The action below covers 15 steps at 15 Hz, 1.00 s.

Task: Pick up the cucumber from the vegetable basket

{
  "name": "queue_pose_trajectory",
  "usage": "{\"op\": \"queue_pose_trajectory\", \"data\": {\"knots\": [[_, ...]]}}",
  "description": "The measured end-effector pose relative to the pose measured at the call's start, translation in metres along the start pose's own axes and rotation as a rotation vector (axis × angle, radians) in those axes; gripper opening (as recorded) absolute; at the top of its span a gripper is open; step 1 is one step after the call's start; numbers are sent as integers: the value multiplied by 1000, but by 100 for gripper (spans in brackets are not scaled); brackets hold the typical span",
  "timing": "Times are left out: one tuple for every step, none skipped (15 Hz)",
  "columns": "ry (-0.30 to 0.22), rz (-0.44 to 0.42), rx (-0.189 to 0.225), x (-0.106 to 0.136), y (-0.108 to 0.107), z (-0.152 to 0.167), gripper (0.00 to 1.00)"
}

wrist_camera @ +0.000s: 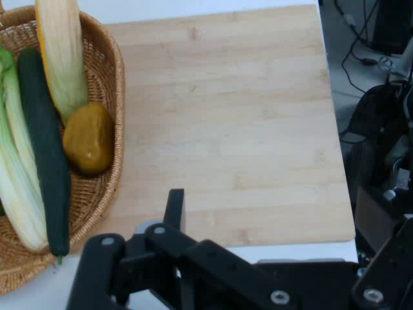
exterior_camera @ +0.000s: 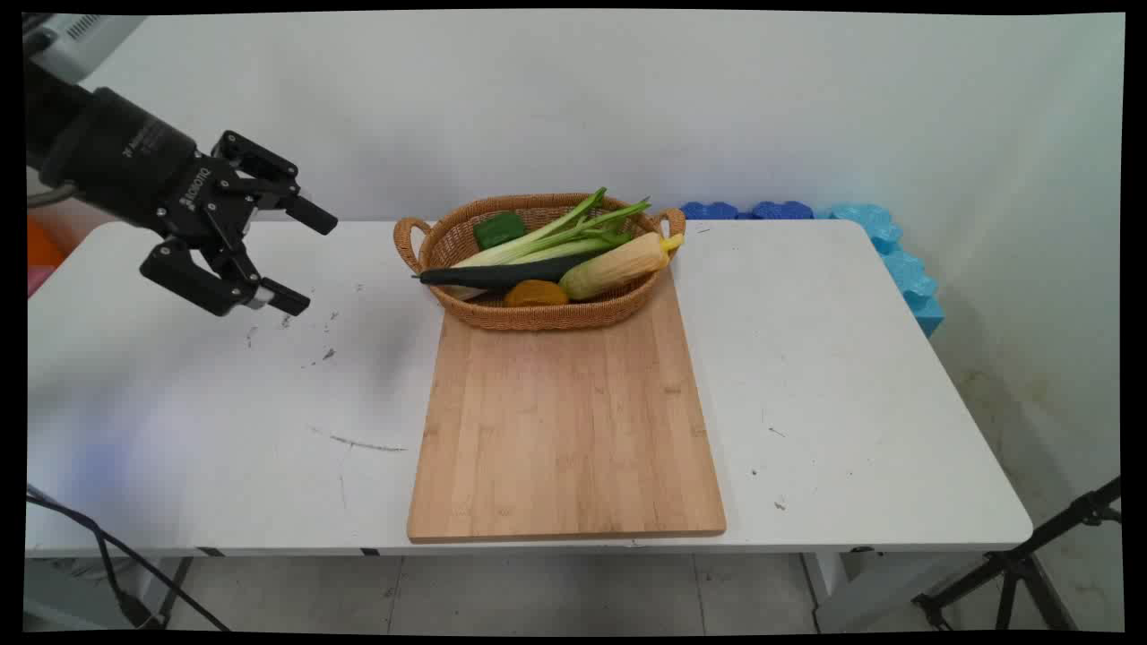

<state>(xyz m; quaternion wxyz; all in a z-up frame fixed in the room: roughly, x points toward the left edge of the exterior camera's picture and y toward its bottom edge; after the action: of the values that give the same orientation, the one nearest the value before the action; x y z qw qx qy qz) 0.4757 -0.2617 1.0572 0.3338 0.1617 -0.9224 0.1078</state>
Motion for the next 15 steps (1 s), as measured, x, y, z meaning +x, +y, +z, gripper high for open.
{"op": "queue_pose_trajectory", "data": {"knots": [[-2, -4, 2, 1, -1, 1, 100], [-3, -8, 3, 1, -2, 2, 100], [-4, -11, 5, 1, -3, 2, 100], [-5, -13, 6, 1, -3, 3, 100], [-6, -17, 8, 2, -4, 4, 100], [-8, -21, 10, 2, -6, 5, 100], [-9, -25, 13, 3, -7, 6, 100], [-11, -29, 16, 4, -9, 7, 100], [-13, -36, 22, 5, -11, 9, 100], [-15, -43, 30, 7, -14, 12, 100], [-16, -51, 39, 10, -18, 15, 100], [-18, -62, 52, 13, -23, 18, 100], [-20, -73, 66, 17, -28, 23, 100], [-23, -84, 79, 21, -34, 27, 100], [-26, -96, 96, 25, -41, 33, 100]]}}
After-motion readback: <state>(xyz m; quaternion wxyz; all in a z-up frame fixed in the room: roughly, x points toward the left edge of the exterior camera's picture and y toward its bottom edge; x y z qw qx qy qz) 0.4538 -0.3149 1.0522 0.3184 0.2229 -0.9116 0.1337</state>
